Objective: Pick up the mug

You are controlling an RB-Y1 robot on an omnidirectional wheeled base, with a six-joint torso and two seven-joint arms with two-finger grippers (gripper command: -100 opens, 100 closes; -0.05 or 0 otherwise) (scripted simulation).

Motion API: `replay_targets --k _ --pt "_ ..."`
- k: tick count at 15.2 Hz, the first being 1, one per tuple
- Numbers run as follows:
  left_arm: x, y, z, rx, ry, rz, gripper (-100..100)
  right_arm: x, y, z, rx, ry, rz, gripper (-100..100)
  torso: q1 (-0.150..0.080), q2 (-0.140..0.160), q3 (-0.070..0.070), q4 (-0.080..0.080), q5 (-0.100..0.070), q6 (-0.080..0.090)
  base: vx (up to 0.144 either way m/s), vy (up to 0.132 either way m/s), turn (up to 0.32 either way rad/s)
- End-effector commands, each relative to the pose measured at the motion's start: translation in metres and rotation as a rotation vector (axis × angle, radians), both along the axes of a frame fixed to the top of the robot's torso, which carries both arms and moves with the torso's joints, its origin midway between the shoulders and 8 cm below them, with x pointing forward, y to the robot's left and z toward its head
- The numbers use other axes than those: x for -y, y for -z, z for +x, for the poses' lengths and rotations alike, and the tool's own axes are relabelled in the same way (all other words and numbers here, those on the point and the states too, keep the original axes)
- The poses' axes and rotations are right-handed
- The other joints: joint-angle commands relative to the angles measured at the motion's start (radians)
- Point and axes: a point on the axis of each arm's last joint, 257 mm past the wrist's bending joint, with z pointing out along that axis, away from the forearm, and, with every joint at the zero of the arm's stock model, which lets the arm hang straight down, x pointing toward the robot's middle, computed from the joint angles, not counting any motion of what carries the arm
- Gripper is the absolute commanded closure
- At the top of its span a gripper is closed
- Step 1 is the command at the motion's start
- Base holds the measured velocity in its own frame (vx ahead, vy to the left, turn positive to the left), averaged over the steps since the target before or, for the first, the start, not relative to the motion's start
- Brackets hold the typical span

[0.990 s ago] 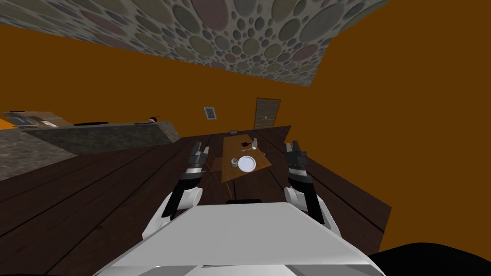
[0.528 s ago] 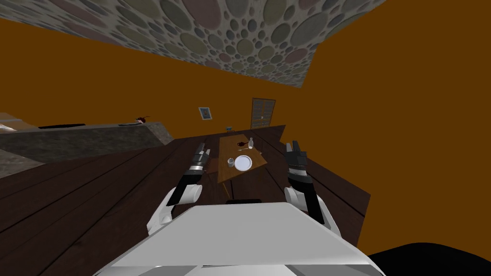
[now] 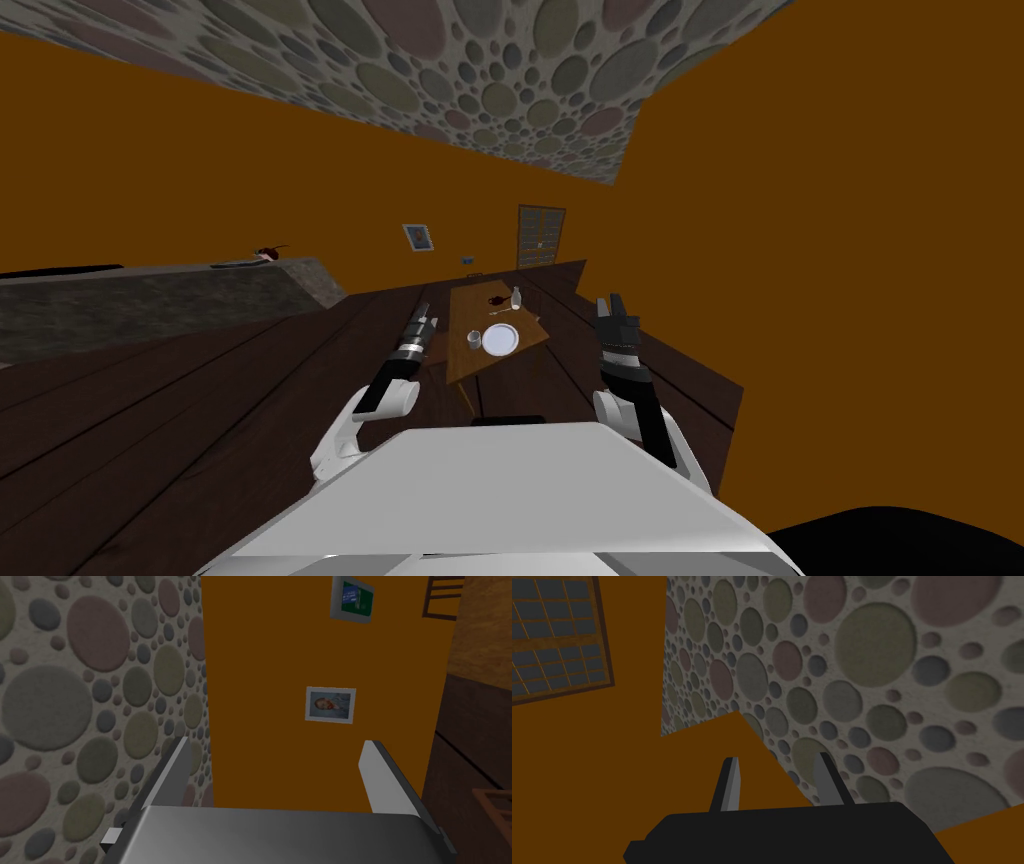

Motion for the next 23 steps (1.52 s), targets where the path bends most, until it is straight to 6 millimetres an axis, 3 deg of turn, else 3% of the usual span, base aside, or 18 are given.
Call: replay_targets --k 1,5,6,9,10,12,13,15,16,19,20,22,23 --pt "-0.010 0.016 0.006 -0.056 -0.017 -0.013 -100 0.000 0.000 0.000 0.000 0.000 0.000 0 0.000 0.000 0.000 0.000 0.000 0.000 -0.014 -0.045 -0.138" --pt "-0.025 0.040 0.013 -0.139 -0.044 -0.031 -100 0.000 0.000 0.000 0.000 0.000 0.000 0 0.000 -0.001 0.000 0.000 0.000 0.000 -0.006 -0.034 -0.100" --pt "-0.038 0.053 0.018 -0.179 -0.065 -0.046 -100 0.000 0.000 0.000 0.000 0.000 0.000 0 0.001 -0.001 0.000 0.000 0.000 0.000 -0.002 -0.036 -0.147" --pt "-0.039 0.062 0.018 -0.211 -0.071 -0.050 -100 0.000 0.000 0.000 0.000 0.000 0.000 0 0.001 -0.001 0.000 0.000 0.000 0.000 -0.002 -0.026 -0.067" --pt "-0.053 0.076 0.023 -0.254 -0.095 -0.067 -100 0.000 0.000 0.000 0.000 0.000 0.000 0 0.001 -0.001 0.000 0.000 0.000 -0.001 0.002 -0.025 -0.143" --pt "-0.054 0.083 0.022 -0.284 -0.102 -0.072 -100 0.000 0.000 0.000 0.000 0.000 0.000 0 0.001 -0.001 -0.001 0.000 0.000 0.000 0.004 -0.024 -0.111" --pt "-0.068 0.094 0.026 -0.318 -0.125 -0.089 -100 0.000 0.000 0.000 0.000 0.000 0.000 0 0.001 -0.001 -0.001 0.000 0.000 0.000 0.002 -0.029 -0.131" --pt "-0.070 0.105 0.024 -0.357 -0.134 -0.095 -100 0.000 0.000 0.000 0.000 0.000 0.000 0 0.001 -0.001 -0.001 0.000 0.000 0.000 0.003 -0.026 -0.106" --pt "-0.084 0.117 0.026 -0.390 -0.160 -0.115 -100 0.000 0.000 0.000 0.000 0.000 0.000 0 0.001 -0.001 -0.001 0.000 0.000 0.000 0.006 -0.028 -0.164" --pt "-0.085 0.127 0.024 -0.430 -0.169 -0.122 -100 0.000 0.000 0.000 0.000 0.000 0.000 0 0.001 -0.001 -0.001 0.000 0.000 -0.001 0.007 -0.018 -0.068" --pt "-0.099 0.139 0.025 -0.465 -0.196 -0.144 -100 0.000 0.000 0.000 0.000 0.000 0.000 0 0.002 -0.001 -0.001 0.000 0.000 -0.001 0.008 -0.019 -0.138" --pt "-0.100 0.149 0.022 -0.504 -0.205 -0.150 -100 0.000 0.000 0.000 0.000 0.000 0.000 0 0.001 -0.002 -0.001 0.000 0.000 0.000 0.011 -0.017 -0.115" --pt "-0.114 0.160 0.023 -0.534 -0.232 -0.174 -100 0.000 0.000 0.000 0.000 0.000 0.000 0 0.002 -0.002 -0.001 0.000 0.000 -0.001 0.011 -0.023 -0.148"
